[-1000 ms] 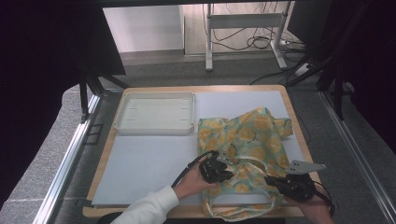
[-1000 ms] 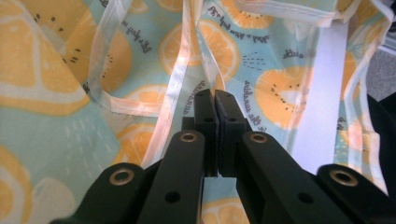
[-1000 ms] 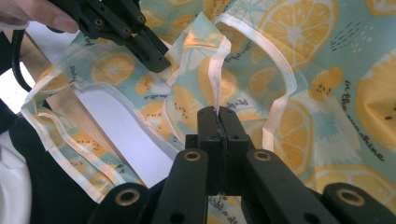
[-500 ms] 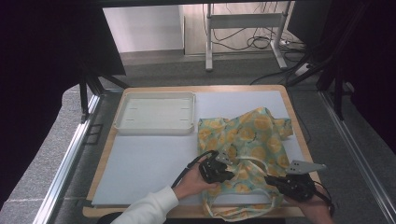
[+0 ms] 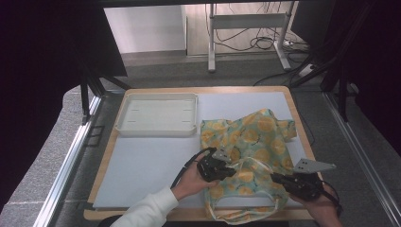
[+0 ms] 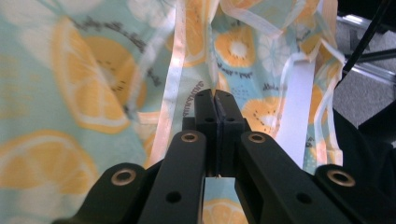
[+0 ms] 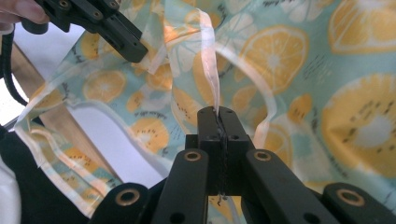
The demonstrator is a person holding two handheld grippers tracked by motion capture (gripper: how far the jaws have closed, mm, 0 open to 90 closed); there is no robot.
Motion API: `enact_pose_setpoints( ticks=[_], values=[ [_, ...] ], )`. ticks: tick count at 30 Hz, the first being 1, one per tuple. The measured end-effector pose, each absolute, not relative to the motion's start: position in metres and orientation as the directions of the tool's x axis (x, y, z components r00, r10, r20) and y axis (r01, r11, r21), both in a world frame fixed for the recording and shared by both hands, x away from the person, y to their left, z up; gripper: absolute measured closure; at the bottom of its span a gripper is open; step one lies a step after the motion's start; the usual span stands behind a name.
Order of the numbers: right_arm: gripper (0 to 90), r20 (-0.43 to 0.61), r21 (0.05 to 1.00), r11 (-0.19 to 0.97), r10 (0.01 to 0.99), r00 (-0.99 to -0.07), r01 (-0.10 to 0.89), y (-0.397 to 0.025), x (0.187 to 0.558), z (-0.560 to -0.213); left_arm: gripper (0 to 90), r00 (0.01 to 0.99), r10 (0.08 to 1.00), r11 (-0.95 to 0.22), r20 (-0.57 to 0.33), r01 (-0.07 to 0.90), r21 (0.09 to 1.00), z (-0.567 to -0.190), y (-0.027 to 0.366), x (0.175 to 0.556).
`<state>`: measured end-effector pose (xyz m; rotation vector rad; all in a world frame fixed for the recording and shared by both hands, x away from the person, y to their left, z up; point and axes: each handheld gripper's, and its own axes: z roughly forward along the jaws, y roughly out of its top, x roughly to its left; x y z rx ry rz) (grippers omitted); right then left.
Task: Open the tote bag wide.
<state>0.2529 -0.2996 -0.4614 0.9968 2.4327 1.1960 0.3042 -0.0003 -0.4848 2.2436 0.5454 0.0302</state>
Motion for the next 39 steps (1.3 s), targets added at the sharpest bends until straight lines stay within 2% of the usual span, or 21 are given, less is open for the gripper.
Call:
enact_pose_setpoints(
  ticks=[16, 39],
  values=[
    [88.9, -0.008, 0.808, 0.438, 0.678, -0.735, 0.395, -0.29, 0.279, -0.423, 90.0, 0.893, 0.422, -0.488, -0.155, 0.368, 0.792, -0.447, 0.019, 0.317],
    [88.9, -0.07, 0.809, 0.456, 0.701, -0.709, 0.371, -0.284, 0.313, -0.387, 90.0, 0.866, 0.482, -0.419, -0.131, 0.359, 0.834, -0.407, 0.037, 0.343]
  ],
)
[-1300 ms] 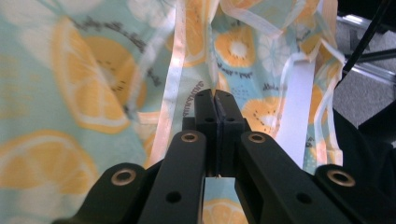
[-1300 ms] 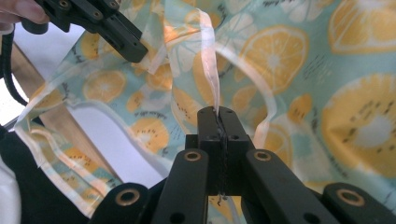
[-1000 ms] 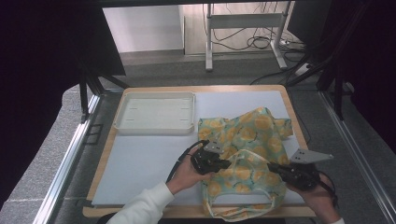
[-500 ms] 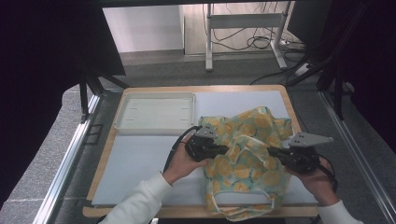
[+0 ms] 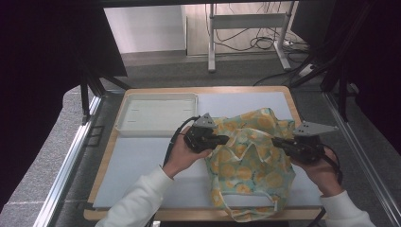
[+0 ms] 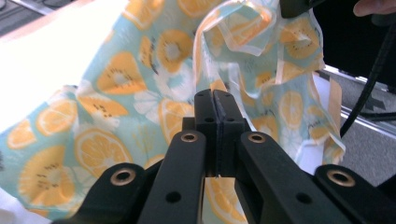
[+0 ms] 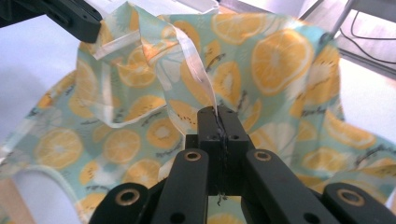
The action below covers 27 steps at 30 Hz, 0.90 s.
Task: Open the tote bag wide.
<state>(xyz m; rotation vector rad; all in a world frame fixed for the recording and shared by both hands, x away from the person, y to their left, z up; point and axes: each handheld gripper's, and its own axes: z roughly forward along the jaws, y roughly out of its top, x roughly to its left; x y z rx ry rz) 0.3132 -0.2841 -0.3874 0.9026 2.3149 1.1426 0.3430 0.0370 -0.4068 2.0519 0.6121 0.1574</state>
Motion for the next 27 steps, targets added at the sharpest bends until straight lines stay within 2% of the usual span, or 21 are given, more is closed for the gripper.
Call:
enact_pose_setpoints(
  ticks=[10, 27],
  values=[
    [88.8, -0.108, 0.807, 0.466, 0.72, -0.685, 0.363, -0.281, 0.339, -0.369, 90.0, 0.852, 0.517, -0.429, -0.079, 0.338, 0.837, -0.391, 0.037, 0.357],
    [88.8, -0.164, 0.818, 0.462, 0.758, -0.631, 0.342, -0.278, 0.371, -0.343, 90.0, 0.831, 0.55, -0.389, -0.081, 0.341, 0.856, -0.379, 0.035, 0.377]
  ],
)
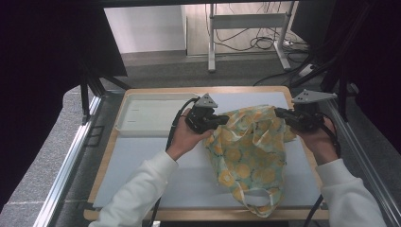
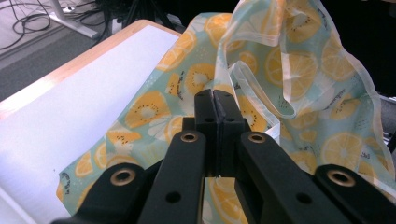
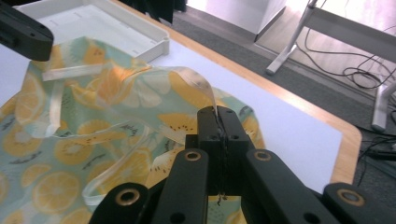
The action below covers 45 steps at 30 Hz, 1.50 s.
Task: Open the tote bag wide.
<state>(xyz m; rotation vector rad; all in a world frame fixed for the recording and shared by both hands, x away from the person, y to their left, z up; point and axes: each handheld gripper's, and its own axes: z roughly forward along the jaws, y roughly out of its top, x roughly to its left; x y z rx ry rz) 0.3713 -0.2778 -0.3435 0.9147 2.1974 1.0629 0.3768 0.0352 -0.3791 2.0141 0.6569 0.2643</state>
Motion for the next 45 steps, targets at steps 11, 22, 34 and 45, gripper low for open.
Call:
enact_pose_setpoints(
  ticks=[11, 22, 34, 45],
  values=[
    [88.8, -0.18, 0.823, 0.454, 0.779, -0.601, 0.341, -0.282, 0.384, -0.335, 90.0, 0.83, 0.554, -0.392, -0.068, 0.332, 0.858, -0.372, 0.031, 0.383],
    [88.8, -0.204, 0.828, 0.451, 0.795, -0.571, 0.332, -0.285, 0.4, -0.32, 90.0, 0.822, 0.566, -0.382, -0.057, 0.323, 0.866, -0.361, 0.029, 0.391],
    [88.9, -0.163, 0.839, 0.396, 0.837, -0.523, 0.373, -0.295, 0.417, -0.32, 90.0, 0.807, 0.587, -0.366, -0.073, 0.344, 0.864, -0.357, 0.03, 0.405],
    [88.9, -0.171, 0.84, 0.41, 0.822, -0.543, 0.355, -0.287, 0.417, -0.317, 47.3, 0.896, 0.434, -0.439, -0.092, 0.3, 0.847, -0.382, -0.009, 0.37]
  ],
)
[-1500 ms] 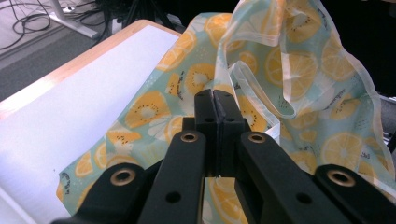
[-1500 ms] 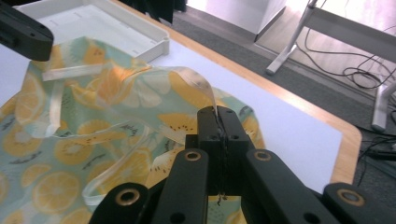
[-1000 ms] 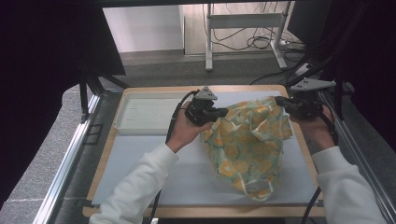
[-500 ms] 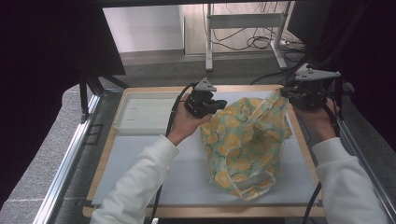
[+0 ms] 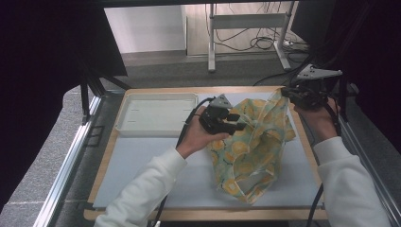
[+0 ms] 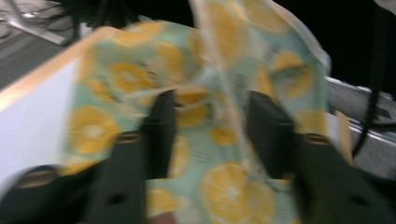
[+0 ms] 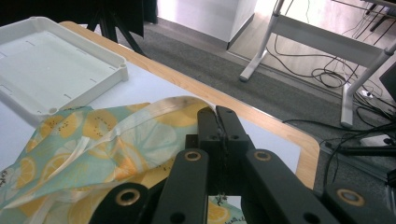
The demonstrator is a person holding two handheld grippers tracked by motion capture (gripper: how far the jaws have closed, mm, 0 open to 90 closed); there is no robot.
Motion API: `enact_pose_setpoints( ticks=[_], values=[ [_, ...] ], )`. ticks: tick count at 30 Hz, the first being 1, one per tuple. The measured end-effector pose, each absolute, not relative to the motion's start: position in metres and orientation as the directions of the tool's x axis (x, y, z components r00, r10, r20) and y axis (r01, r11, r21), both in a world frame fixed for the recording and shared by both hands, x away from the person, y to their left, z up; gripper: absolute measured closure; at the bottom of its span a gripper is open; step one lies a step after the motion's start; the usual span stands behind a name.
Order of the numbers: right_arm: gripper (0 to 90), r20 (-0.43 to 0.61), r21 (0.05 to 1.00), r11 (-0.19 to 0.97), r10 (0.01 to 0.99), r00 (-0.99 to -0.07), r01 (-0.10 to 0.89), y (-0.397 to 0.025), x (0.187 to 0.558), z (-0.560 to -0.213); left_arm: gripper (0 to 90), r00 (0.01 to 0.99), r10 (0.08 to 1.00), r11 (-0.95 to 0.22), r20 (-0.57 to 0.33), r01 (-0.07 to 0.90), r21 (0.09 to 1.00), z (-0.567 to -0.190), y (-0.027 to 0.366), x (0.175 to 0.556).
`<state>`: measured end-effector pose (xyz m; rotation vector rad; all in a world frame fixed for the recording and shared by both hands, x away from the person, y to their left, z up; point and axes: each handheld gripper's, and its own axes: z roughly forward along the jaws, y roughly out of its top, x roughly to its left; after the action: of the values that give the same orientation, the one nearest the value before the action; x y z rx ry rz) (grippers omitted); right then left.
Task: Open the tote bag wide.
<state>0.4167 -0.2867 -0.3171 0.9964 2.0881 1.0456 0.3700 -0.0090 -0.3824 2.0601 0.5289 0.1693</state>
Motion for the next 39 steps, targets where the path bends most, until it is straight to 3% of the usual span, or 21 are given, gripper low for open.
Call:
enact_pose_setpoints(
  ticks=[4, 8, 10, 12, 13, 14, 17, 21, 39],
  values=[
    [88.9, -0.169, 0.842, 0.405, 0.826, -0.538, 0.357, -0.288, 0.416, -0.316, 27.8, 0.889, 0.449, -0.474, -0.089, 0.321, 0.82, -0.398, -0.031, 0.361],
    [88.9, -0.172, 0.842, 0.407, 0.825, -0.539, 0.354, -0.287, 0.414, -0.316, 25.9, 0.881, 0.472, -0.54, -0.037, 0.322, 0.778, -0.416, -0.051, 0.364],
    [88.9, -0.173, 0.842, 0.408, 0.823, -0.54, 0.352, -0.287, 0.414, -0.315, 30.1, 0.866, 0.498, -0.539, -0.037, 0.342, 0.77, -0.424, -0.059, 0.366],
    [88.9, -0.174, 0.843, 0.408, 0.823, -0.541, 0.35, -0.287, 0.413, -0.314, 41.1, 0.86, 0.509, -0.548, -0.025, 0.347, 0.761, -0.428, -0.063, 0.368],
    [88.9, -0.174, 0.843, 0.408, 0.823, -0.541, 0.35, -0.287, 0.413, -0.314, 48.2, 0.863, 0.504, -0.55, -0.027, 0.345, 0.761, -0.429, -0.064, 0.369],
    [88.9, -0.174, 0.844, 0.407, 0.824, -0.539, 0.349, -0.288, 0.413, -0.314, 66.1, 0.868, 0.495, -0.55, -0.028, 0.338, 0.764, -0.429, -0.063, 0.37],
    [88.9, -0.173, 0.846, 0.405, 0.825, -0.538, 0.348, -0.29, 0.412, -0.313, 83.8, 0.871, 0.489, -0.543, -0.035, 0.335, 0.77, -0.426, -0.059, 0.371],
    [88.9, -0.171, 0.849, 0.398, 0.83, -0.531, 0.348, -0.295, 0.411, -0.313, 89.7, 0.867, 0.496, -0.521, -0.047, 0.34, 0.783, -0.417, -0.047, 0.375],
    [88.9, -0.218, 0.849, 0.411, 0.845, -0.487, 0.333, -0.301, 0.416, -0.299, 90.0, 0.811, 0.584, -0.434, 0.02, 0.292, 0.852, -0.353, -0.008, 0.399]
  ],
)
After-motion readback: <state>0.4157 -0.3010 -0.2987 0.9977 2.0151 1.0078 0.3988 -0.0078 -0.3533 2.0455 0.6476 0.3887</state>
